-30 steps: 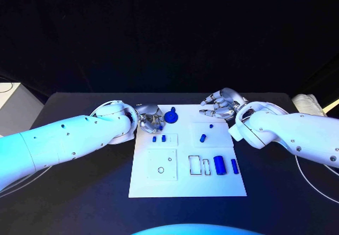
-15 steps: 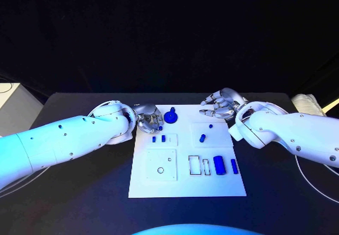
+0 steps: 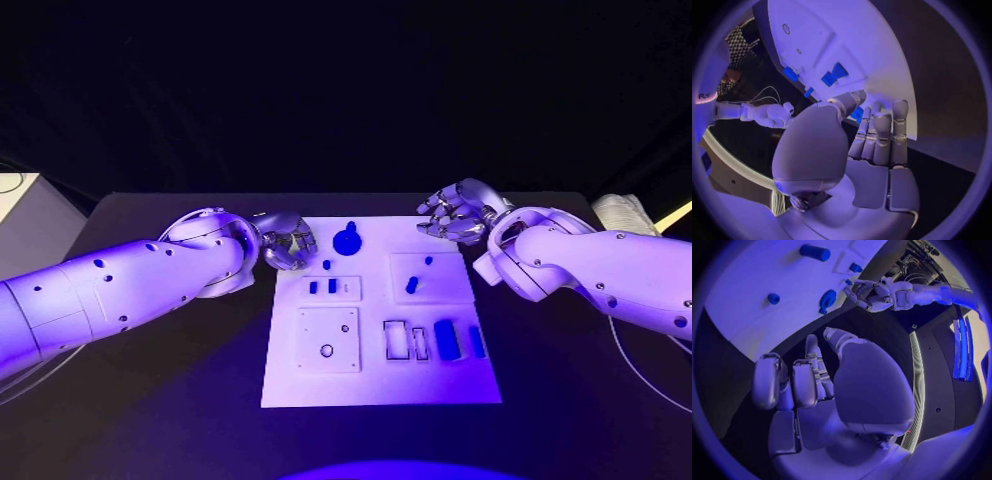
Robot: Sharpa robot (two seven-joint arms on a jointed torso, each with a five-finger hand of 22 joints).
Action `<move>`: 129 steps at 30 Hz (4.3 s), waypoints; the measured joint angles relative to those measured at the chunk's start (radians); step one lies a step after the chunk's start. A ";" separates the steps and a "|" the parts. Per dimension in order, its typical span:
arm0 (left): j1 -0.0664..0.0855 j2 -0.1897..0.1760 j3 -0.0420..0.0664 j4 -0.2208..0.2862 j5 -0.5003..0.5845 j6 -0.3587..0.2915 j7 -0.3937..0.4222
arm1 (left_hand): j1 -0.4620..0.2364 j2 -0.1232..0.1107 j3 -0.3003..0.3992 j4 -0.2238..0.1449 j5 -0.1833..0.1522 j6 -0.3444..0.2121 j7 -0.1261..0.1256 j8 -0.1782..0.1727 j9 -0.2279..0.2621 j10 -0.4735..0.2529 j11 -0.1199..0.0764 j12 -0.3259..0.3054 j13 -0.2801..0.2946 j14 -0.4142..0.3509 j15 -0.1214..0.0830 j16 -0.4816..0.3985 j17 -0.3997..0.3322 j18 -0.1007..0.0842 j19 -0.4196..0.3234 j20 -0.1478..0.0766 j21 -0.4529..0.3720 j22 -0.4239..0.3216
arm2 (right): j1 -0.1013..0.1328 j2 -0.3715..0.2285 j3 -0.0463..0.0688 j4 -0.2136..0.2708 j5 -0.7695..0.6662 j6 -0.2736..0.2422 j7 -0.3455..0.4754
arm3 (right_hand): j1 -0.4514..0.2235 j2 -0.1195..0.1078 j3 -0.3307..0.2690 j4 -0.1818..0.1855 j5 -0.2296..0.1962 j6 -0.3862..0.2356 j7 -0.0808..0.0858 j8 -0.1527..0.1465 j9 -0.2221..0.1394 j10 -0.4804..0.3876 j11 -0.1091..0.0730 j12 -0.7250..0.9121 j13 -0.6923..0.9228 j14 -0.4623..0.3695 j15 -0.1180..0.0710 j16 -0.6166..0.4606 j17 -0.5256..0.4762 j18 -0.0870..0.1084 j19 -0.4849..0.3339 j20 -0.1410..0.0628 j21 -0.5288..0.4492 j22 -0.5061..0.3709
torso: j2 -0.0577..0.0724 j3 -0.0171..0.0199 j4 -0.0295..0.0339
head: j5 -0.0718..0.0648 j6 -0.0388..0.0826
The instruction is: Assemble the parts on the task board
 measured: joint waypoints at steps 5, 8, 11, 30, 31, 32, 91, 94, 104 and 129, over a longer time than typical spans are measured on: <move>0.000 -0.057 0.010 -0.008 0.149 -0.059 0.077 | 0.008 0.008 0.019 -0.008 0.000 0.026 0.017 0.016 0.002 0.027 -0.004 0.028 0.002 -0.053 -0.007 -0.074 -0.125 0.000 -0.042 -0.008 -0.021 -0.038 | 0.000 -0.022 0.000 -0.019 -0.068 0.040 0.037 | 0.004 -0.004 0.039 -0.033 0.000 0.007 0.003 0.000 0.000 0.000 0.002 -0.135 -0.152 -0.004 0.007 0.000 -0.005 0.000 0.000 0.000 0.000 0.000 | 0.000 0.0004 -0.0014 | -0.013 0.011; 0.001 -0.099 0.014 0.000 0.300 -0.080 0.135 | 0.008 0.008 0.019 -0.007 0.000 0.015 0.028 0.016 -0.007 0.030 -0.001 0.035 0.004 -0.087 -0.002 -0.139 -0.166 0.000 -0.066 -0.005 -0.049 -0.054 | 0.000 -0.038 -0.001 -0.023 -0.133 0.072 0.054 | 0.008 -0.009 0.051 -0.054 -0.007 0.012 0.006 0.000 0.000 0.008 0.003 -0.183 -0.211 -0.004 0.007 -0.008 -0.011 0.000 0.002 0.002 -0.005 0.000 | 0.001 0.0009 -0.0031 | -0.025 0.016; 0.001 -0.134 0.015 0.014 0.466 -0.080 0.188 | -0.001 0.016 0.006 -0.001 0.000 0.012 0.031 0.016 -0.011 0.024 0.006 0.042 0.002 -0.108 0.002 -0.190 -0.193 0.000 -0.083 0.001 -0.080 -0.073 | 0.000 -0.053 -0.004 -0.027 -0.207 0.100 0.063 | 0.004 -0.014 0.045 -0.068 -0.015 0.014 0.007 0.000 0.000 0.008 0.003 -0.213 -0.248 -0.004 0.007 -0.015 -0.022 0.000 -0.002 0.006 -0.021 0.000 | 0.001 0.0004 -0.0041 | -0.040 0.021; -0.003 -0.240 0.017 0.159 1.144 0.016 0.362 | -0.032 0.026 -0.041 0.013 0.000 0.058 0.017 0.054 -0.012 0.050 -0.009 0.083 0.002 -0.161 0.004 -0.301 -0.245 0.000 -0.113 0.010 -0.187 -0.142 | -0.062 -0.017 -0.011 -0.034 -0.624 0.146 0.015 | -0.007 -0.022 0.052 -0.104 -0.062 0.035 -0.013 -0.012 -0.004 0.020 -0.006 -0.270 -0.366 -0.004 -0.001 -0.023 -0.043 0.000 0.019 -0.003 0.004 0.000 | 0.001 -0.0019 -0.0014 | -0.060 0.026; -0.003 -0.241 0.017 0.162 1.150 0.019 0.365 | -0.032 0.026 -0.041 0.013 0.000 0.058 0.017 0.054 -0.012 0.051 -0.010 0.084 0.002 -0.159 0.003 -0.301 -0.245 0.000 -0.113 0.010 -0.188 -0.142 | -0.064 -0.014 -0.011 -0.034 -0.632 0.147 0.011 | -0.010 -0.019 0.052 -0.104 -0.062 0.035 -0.014 -0.012 -0.004 0.021 -0.006 -0.270 -0.367 -0.004 -0.001 -0.023 -0.043 0.000 0.019 -0.003 0.004 0.000 | 0.001 -0.0019 -0.0014 | -0.060 0.026; -0.003 -0.242 0.017 0.164 1.155 0.021 0.369 | -0.032 0.026 -0.041 0.013 0.000 0.058 0.017 0.054 -0.012 0.051 -0.010 0.085 0.003 -0.159 0.003 -0.301 -0.245 0.000 -0.113 0.010 -0.188 -0.142 | -0.065 -0.011 -0.011 -0.034 -0.639 0.148 0.007 | -0.010 -0.019 0.057 -0.105 -0.062 0.035 -0.014 -0.012 -0.005 0.024 -0.009 -0.272 -0.371 -0.004 -0.001 -0.027 -0.046 0.000 0.019 -0.003 0.004 0.000 | 0.001 -0.0019 -0.0014 | -0.061 0.026; -0.004 -0.250 0.017 0.179 1.194 0.036 0.392 | -0.032 0.026 -0.043 0.010 0.000 0.058 0.017 0.054 -0.014 0.047 -0.007 0.085 0.000 -0.159 0.003 -0.313 -0.248 0.000 -0.109 0.007 -0.192 -0.148 | -0.089 0.009 -0.010 0.023 -0.840 0.104 -0.134 | -0.006 0.036 0.261 -0.257 -0.120 0.211 -0.037 0.035 0.043 0.232 0.017 -0.330 -0.475 0.000 -0.022 -0.015 -0.050 0.000 0.036 -0.029 0.101 0.000 | 0.002 -0.0006 -0.0027 | -0.065 0.011; -0.004 -0.250 0.017 0.178 1.194 0.036 0.392 | -0.032 0.026 -0.043 0.010 0.000 0.058 0.017 0.054 -0.014 0.047 -0.007 0.085 0.000 -0.159 0.003 -0.313 -0.248 0.000 -0.109 0.007 -0.192 -0.148 | -0.086 0.001 -0.008 0.036 -0.840 0.100 -0.136 | -0.006 0.036 0.261 -0.257 -0.122 0.211 -0.037 0.035 0.043 0.232 0.017 -0.332 -0.475 0.000 -0.022 -0.015 -0.050 0.000 0.036 -0.029 0.101 0.000 | 0.002 -0.0006 -0.0028 | -0.064 0.011; -0.005 -0.247 0.017 0.170 1.194 0.036 0.392 | -0.032 0.026 -0.046 0.013 0.000 0.054 0.020 0.054 -0.015 0.047 -0.007 0.081 0.000 -0.159 0.003 -0.313 -0.248 0.000 -0.109 0.007 -0.196 -0.149 | -0.052 -0.038 0.000 0.111 -0.828 0.088 -0.141 | -0.007 0.037 0.264 -0.260 -0.127 0.211 -0.037 0.035 0.043 0.235 0.020 -0.332 -0.475 -0.002 -0.025 -0.015 -0.049 0.000 0.036 -0.029 0.105 0.000 | 0.000 -0.0002 -0.0038 | -0.060 0.011; -0.010 -0.235 0.017 0.170 1.194 0.034 0.393 | -0.032 0.026 -0.049 0.016 0.000 0.051 0.024 0.054 -0.016 0.043 -0.003 0.081 -0.001 -0.159 0.003 -0.317 -0.248 0.000 -0.109 0.007 -0.200 -0.151 | -0.127 0.060 -0.003 0.283 -0.812 0.062 -0.138 | -0.007 0.037 0.265 -0.263 -0.123 0.211 -0.037 0.035 0.044 0.235 0.020 -0.332 -0.475 -0.003 -0.025 -0.015 -0.053 0.000 0.036 -0.029 0.105 0.000 | 0.001 -0.0009 -0.0044 | 0.021 -0.005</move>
